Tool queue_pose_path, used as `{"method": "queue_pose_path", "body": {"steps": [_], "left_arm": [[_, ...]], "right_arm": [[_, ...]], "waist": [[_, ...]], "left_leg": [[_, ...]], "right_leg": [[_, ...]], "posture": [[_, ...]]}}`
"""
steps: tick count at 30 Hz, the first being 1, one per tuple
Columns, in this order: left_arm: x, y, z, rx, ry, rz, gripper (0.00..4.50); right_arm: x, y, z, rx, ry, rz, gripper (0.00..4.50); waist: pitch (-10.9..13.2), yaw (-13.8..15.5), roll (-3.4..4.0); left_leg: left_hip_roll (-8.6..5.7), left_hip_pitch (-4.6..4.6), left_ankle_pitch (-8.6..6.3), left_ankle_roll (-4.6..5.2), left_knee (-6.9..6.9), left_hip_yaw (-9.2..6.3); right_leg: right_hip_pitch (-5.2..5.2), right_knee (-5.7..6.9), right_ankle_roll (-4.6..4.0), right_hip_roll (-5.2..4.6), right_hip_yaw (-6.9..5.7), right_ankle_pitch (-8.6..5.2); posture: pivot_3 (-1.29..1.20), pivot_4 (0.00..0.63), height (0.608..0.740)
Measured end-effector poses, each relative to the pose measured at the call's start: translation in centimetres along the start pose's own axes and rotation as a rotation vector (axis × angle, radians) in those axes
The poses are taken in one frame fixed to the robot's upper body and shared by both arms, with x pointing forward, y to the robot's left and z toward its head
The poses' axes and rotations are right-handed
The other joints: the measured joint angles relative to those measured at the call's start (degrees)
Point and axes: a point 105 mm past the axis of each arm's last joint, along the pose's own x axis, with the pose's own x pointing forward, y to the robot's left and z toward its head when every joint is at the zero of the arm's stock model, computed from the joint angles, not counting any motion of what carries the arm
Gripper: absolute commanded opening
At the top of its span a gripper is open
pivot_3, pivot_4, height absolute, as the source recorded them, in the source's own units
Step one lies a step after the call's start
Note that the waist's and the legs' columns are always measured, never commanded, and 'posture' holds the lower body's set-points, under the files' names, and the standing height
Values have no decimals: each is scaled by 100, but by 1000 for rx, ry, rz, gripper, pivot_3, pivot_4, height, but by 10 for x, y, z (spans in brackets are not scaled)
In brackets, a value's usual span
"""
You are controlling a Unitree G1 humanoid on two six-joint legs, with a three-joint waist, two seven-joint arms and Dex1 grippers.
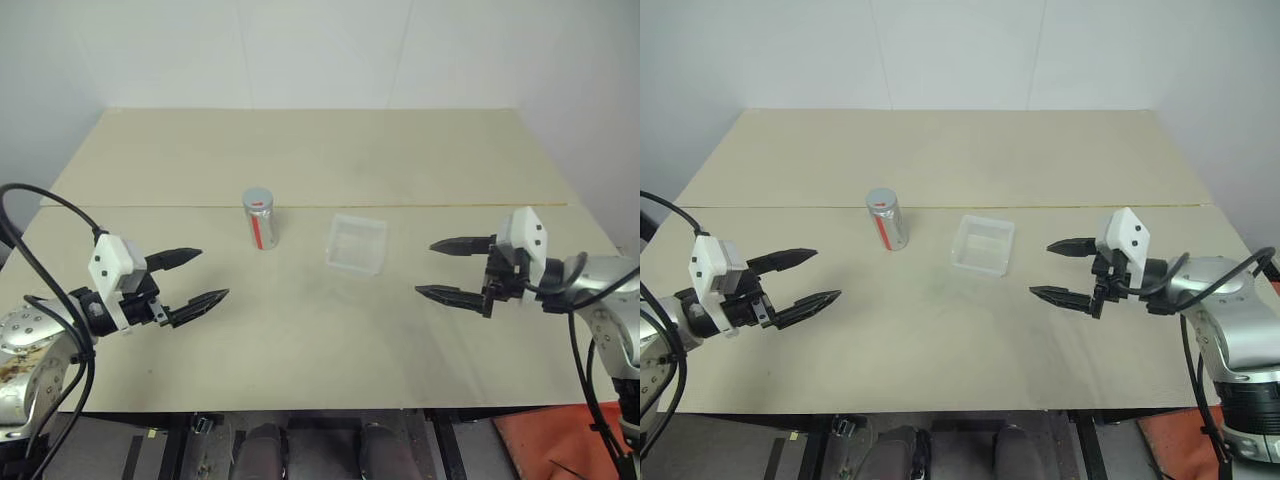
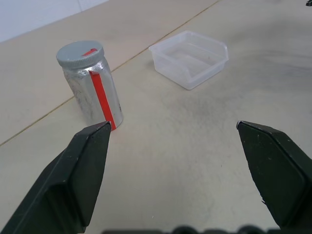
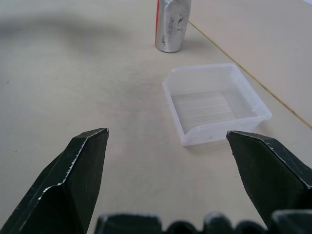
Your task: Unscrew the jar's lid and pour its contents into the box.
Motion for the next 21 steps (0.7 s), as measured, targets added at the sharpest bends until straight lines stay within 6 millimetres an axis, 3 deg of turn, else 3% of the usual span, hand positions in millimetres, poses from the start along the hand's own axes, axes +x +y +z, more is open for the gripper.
{"method": "queue_pose_path", "body": {"steps": [15, 18, 21], "left_arm": [[2, 4, -3, -11, -10, 66, 4463], [19, 12, -4, -13, -57, 173, 4463], [46, 15, -19, -85, -97, 316, 4463]], "right_arm": [[2, 0, 0, -6, -6, -1, 4500], [4, 1, 1, -6, -12, 4, 4500], [8, 2, 1, -5, -19, 12, 4500]], "waist": [[0, 3, 0], [0, 42, 0], [0, 65, -1]], "left_leg": [[0, 0, 0, 0, 1, -1], [-5, 3, 0, 0, 4, -2], [-10, 1, 0, 0, 7, -3]], "right_leg": [[0, 1, 0, -1, 0, 0], [7, 3, 2, -4, -1, 1], [8, 1, 8, -8, 3, 5]], "posture": [[0, 150, 740], [0, 150, 740], [0, 150, 740]]}}
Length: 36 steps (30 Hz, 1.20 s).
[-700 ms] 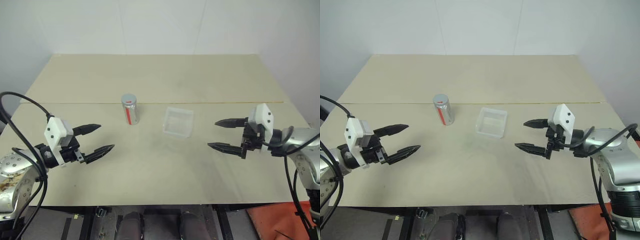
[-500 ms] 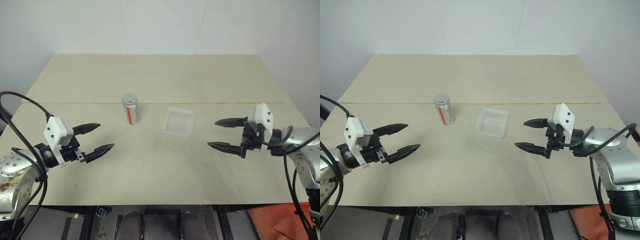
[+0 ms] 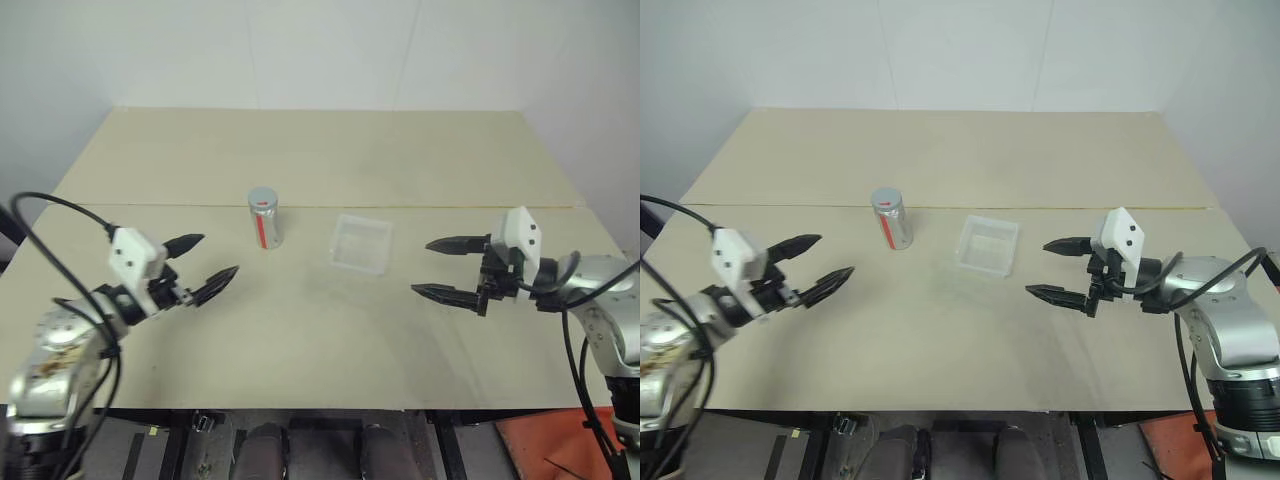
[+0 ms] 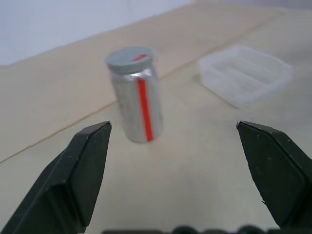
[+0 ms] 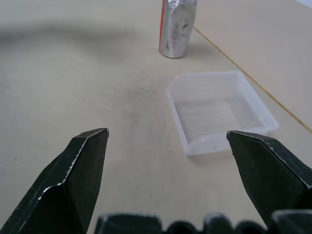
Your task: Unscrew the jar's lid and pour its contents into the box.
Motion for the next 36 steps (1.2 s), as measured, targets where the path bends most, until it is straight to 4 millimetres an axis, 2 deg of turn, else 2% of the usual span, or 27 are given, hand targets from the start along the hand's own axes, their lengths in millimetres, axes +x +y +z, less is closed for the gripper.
{"method": "queue_pose_path", "body": {"steps": [5, 9, 13, 23, 36], "left_arm": [[24, -9, -36, -112, 8, 225, 4463], [37, -21, -51, -120, 13, 310, 4463], [49, -29, -49, -117, -12, 318, 4463], [70, -17, -39, -65, -69, 386, 4463], [98, -12, -34, -17, -84, 371, 4463]], "right_arm": [[1, 1, -1, 6, -5, 1, 4500], [1, 2, -3, 12, -3, 2, 4500], [1, 4, -1, 11, -11, 9, 4500], [-2, 8, 5, -3, -22, 13, 4500], [-5, 11, 6, -5, -26, 1, 4500]], "waist": [[0, 19, -4], [0, 38, -4], [0, 59, -4], [-1, 73, -5], [0, 75, -6]], "left_leg": [[-1, -11, -1, 1, 0, -3], [-4, -9, 0, 1, 1, -3], [-6, -8, 0, 1, 3, -3], [-8, -10, 0, 1, 3, -4], [-12, -11, 0, 2, 5, -5]], "right_leg": [[-10, 0, 0, -1, 1, 1], [-9, 2, 0, -4, 3, 1], [-7, 3, 2, -4, 3, 2], [-6, 1, 3, -4, 2, 3], [-6, 0, 4, -4, 1, 3]], "posture": [[0, 150, 740], [0, 150, 740], [0, 150, 740], [0, 150, 740], [0, 150, 740]]}}
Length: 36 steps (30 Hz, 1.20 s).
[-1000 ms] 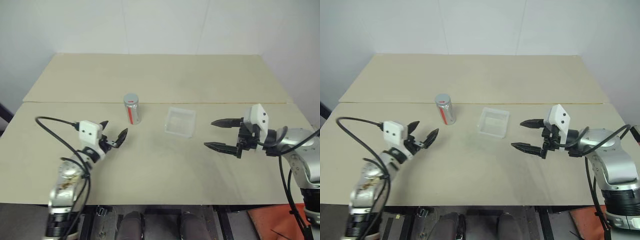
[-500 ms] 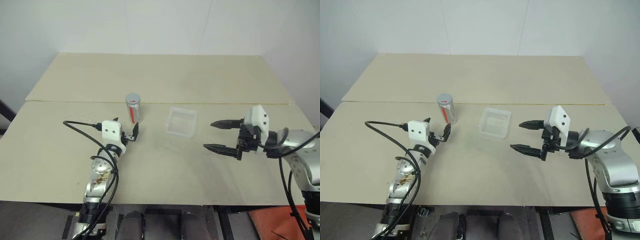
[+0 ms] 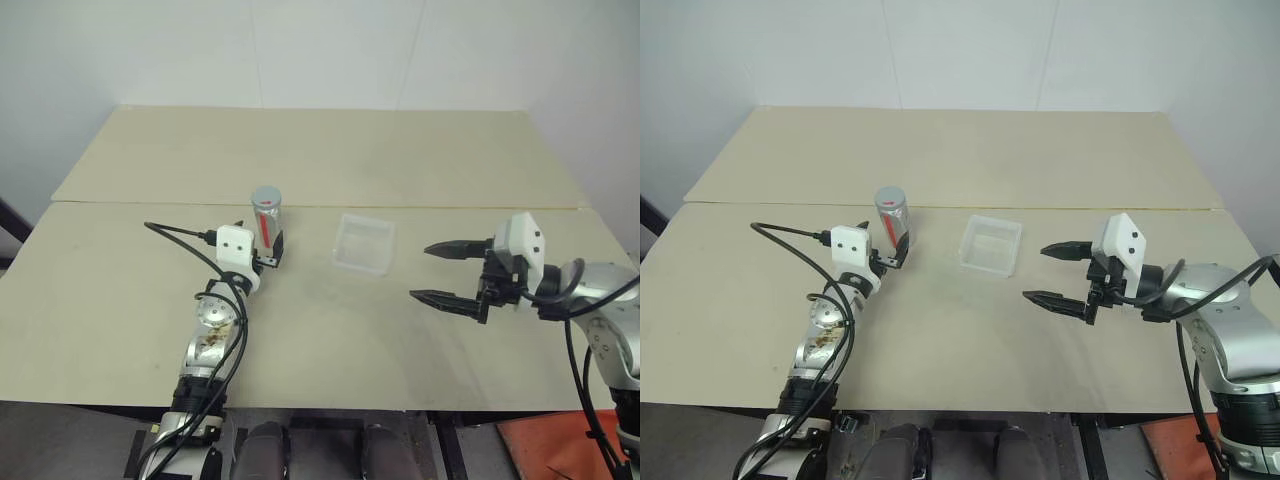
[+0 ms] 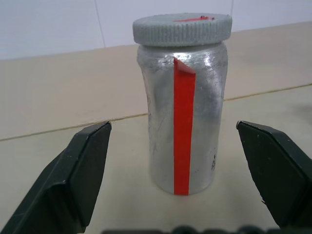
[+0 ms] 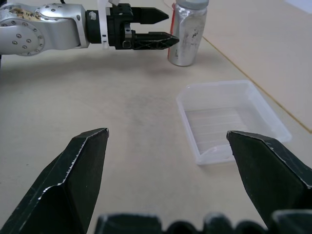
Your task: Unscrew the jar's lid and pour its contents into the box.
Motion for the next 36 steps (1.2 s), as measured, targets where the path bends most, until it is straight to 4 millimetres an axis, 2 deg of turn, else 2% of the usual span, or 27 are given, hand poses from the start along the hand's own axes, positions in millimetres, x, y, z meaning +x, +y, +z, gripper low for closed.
{"method": "queue_pose_path", "body": {"steps": [4, 11, 26, 29, 34, 35, 36], "left_arm": [[10, 0, 4, -5, -10, 17, 4463], [20, -8, -6, -38, 18, 23, 4463], [39, -14, -6, -45, 16, 73, 4463], [39, -16, -10, -47, 29, 71, 3833], [40, -16, -11, -45, 33, 75, 2293], [40, -16, -11, -44, 33, 73, 2073], [40, -16, -11, -42, 33, 72, 2072]], "right_arm": [[0, 1, 1, 3, -7, 5, 4500], [-1, 2, 2, 1, -9, 14, 4500], [-2, 6, 5, -6, -21, 30, 4500], [-3, 6, 5, -7, -18, 30, 4500], [-3, 7, 6, -13, -19, 31, 4500], [-3, 7, 6, -13, -19, 32, 4500], [-3, 7, 6, -14, -19, 33, 4500]], "waist": [[0, 1, 0], [0, -1, -1], [1, 4, -2], [1, 2, -2], [1, 3, -2], [1, 4, -3], [1, 4, -3]], "left_leg": [[-1, -2, 0, 0, 0, -1], [-2, -3, 0, 0, 0, 0], [-4, -8, 0, 0, 2, 0], [-4, -8, 0, 0, 2, 0], [-4, -8, 0, 0, 2, 0], [-4, -8, 0, 0, 3, 0], [-4, -8, 0, 0, 2, 0]], "right_leg": [[0, -2, 1, -1, 0, 0], [-1, -3, 2, 0, -1, 1], [-1, -7, 5, -1, -4, 2], [-2, -6, 5, -1, -4, 2], [-1, -6, 5, -1, -4, 3], [-2, -6, 5, -1, -4, 3], [-2, -6, 5, -1, -4, 3]], "posture": [[0, 150, 740], [0, 150, 740], [0, 150, 740], [0, 150, 740], [0, 150, 740], [0, 150, 740], [0, 150, 740]]}}
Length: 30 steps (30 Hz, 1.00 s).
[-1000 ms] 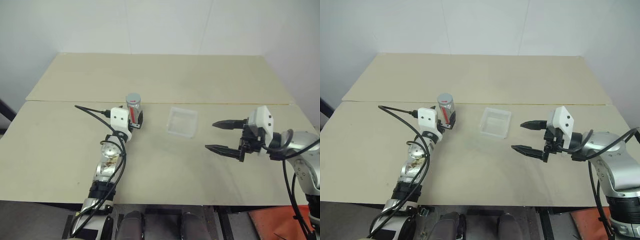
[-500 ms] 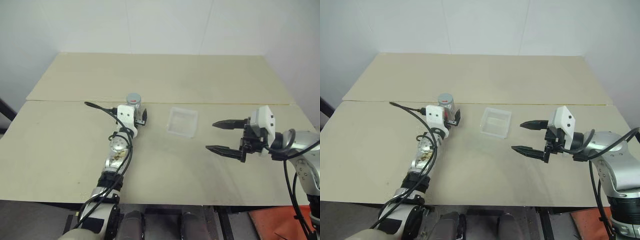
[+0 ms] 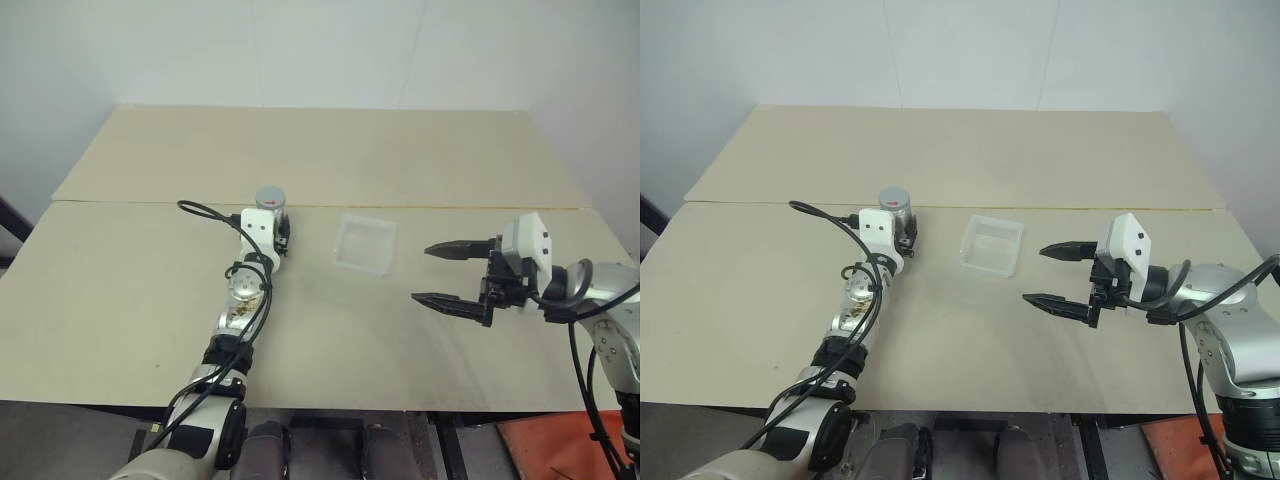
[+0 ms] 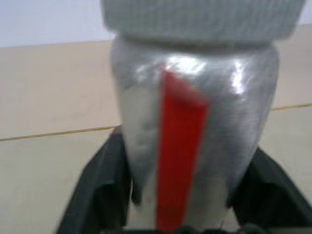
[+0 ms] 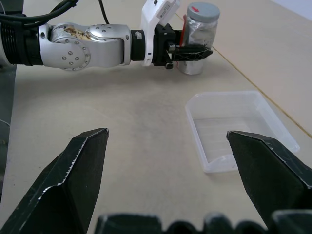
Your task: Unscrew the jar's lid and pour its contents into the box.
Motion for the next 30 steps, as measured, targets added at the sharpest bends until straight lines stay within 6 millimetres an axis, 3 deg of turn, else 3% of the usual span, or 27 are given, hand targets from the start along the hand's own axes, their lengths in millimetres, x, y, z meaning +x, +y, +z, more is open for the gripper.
{"method": "queue_pose_path", "body": {"steps": [7, 14, 19, 25, 30], "left_arm": [[-11, 0, 5, 23, 6, -141, 2072], [-39, 7, 60, 45, -27, -612, 2072], [-71, -2, 79, -23, -3, -992, 2072], [-83, -18, 92, -21, -11, -1229, 2072], [-81, -27, 89, -34, -8, -1313, 2072]], "right_arm": [[5, 2, 5, -14, -26, 2, 4500], [29, -5, 32, -30, -172, -1, 4500], [53, -12, 59, -31, -263, 0, 4500], [83, -9, 99, -2, -342, 42, 4500], [98, -4, 106, 55, -307, 77, 4500]], "waist": [[0, -20, 0], [0, -83, 2], [0, -109, 3], [0, -104, 4], [0, -98, 4]], "left_leg": [[3, 0, 1, -1, -1, 1], [7, 5, 5, -8, 2, 1], [10, 0, 5, -7, 4, 0], [9, -10, 5, -5, 5, 0], [9, -27, 4, -1, 5, -1]], "right_leg": [[-3, 3, 0, 3, 0, 0], [-1, 11, 0, 6, 0, 0], [-5, 9, -1, 8, -4, -1], [-12, 9, -1, 8, -9, -1], [-23, 19, -1, 7, -16, 0]], "posture": [[0, 150, 740], [0, 150, 740], [0, 150, 740], [0, 150, 740], [0, 150, 740]]}}
